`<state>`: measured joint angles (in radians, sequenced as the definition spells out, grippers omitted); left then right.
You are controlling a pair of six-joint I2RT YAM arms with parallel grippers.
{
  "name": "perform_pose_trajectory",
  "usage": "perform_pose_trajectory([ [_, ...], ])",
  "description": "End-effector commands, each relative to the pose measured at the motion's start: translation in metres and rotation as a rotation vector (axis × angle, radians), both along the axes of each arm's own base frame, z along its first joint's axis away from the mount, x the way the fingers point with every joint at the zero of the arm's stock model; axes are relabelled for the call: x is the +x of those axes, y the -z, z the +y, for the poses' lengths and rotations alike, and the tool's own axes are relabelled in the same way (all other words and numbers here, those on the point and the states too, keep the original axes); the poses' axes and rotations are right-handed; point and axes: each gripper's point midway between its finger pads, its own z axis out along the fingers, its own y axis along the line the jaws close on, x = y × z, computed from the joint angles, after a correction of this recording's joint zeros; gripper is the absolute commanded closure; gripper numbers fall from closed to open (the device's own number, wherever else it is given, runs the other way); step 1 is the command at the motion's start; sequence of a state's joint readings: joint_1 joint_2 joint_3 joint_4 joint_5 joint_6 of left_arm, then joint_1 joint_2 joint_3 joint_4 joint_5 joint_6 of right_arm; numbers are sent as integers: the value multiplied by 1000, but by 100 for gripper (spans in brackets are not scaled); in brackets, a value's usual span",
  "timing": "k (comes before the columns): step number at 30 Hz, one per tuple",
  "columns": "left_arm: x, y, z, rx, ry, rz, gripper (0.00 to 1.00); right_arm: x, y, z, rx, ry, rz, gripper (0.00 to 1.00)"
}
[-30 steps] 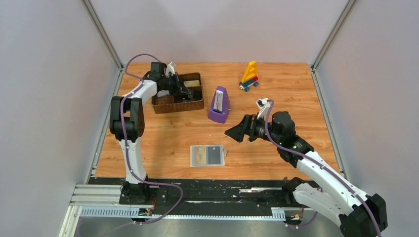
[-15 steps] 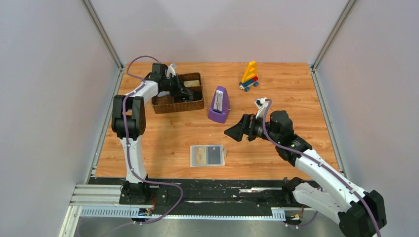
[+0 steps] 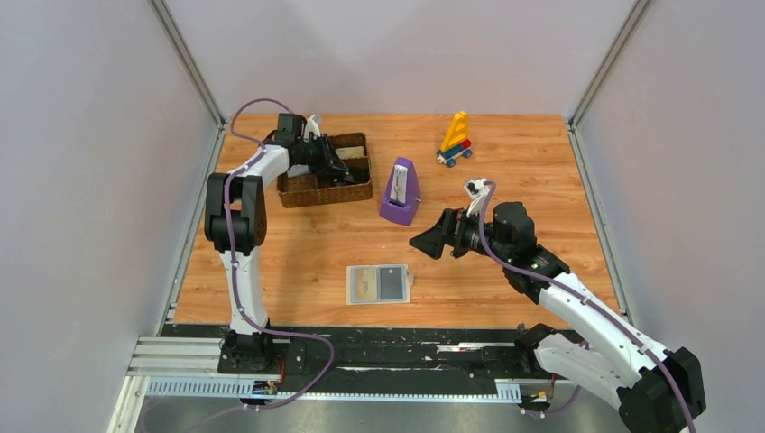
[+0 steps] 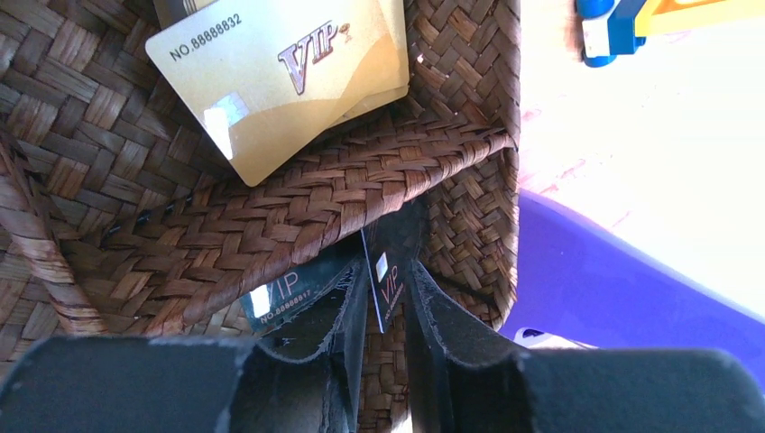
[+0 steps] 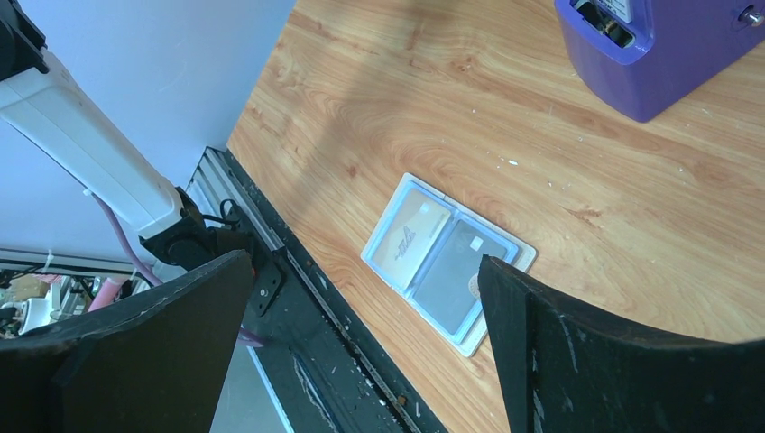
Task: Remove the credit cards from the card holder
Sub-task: Place the credit card in the storage box.
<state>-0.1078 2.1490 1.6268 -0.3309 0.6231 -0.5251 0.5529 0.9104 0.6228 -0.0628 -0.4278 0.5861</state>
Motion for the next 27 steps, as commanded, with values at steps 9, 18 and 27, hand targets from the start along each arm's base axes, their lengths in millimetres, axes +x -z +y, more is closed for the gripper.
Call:
perform_pose_trajectory([
  [9, 13, -12, 6, 40, 8, -49, 67, 15, -23, -1, -1, 24, -105, 0],
  [18, 6, -33, 13, 85, 5, -51, 65, 23, 6, -8, -86, 89, 4, 0],
  [27, -24, -73, 18, 99, 13, -68, 62, 27, 3, -2, -82, 147, 114, 5],
])
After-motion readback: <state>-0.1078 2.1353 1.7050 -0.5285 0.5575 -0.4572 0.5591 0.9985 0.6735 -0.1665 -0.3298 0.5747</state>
